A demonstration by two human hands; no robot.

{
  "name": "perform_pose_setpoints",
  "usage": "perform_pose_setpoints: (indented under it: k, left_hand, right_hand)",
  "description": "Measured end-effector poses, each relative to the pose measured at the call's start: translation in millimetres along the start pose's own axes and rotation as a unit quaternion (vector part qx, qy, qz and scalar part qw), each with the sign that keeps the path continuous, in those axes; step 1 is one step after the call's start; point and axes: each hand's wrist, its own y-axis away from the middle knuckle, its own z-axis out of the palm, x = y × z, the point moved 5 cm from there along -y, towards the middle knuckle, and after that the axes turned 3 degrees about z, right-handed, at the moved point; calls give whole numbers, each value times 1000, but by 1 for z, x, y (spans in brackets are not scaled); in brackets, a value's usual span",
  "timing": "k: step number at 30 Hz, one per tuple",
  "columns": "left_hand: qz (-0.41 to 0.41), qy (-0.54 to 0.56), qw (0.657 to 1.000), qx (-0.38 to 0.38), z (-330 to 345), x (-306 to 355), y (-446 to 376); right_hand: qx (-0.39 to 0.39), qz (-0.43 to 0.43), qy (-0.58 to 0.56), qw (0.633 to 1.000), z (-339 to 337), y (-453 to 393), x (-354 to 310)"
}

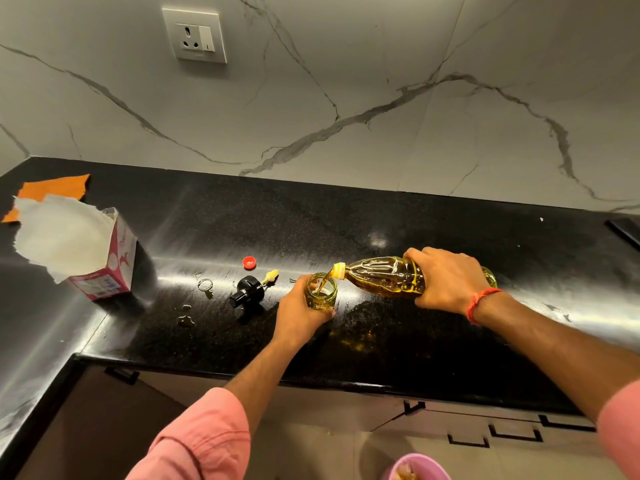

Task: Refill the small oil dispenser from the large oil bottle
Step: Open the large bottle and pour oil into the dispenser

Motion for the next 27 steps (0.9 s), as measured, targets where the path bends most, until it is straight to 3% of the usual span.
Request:
perform_pose_setpoints:
  k: [27]
  left_hand:
    - [-3,-9,1000,-4,-1,-1,-1]
  right_hand:
    - [3,-2,1,1000,-1,-1,-1]
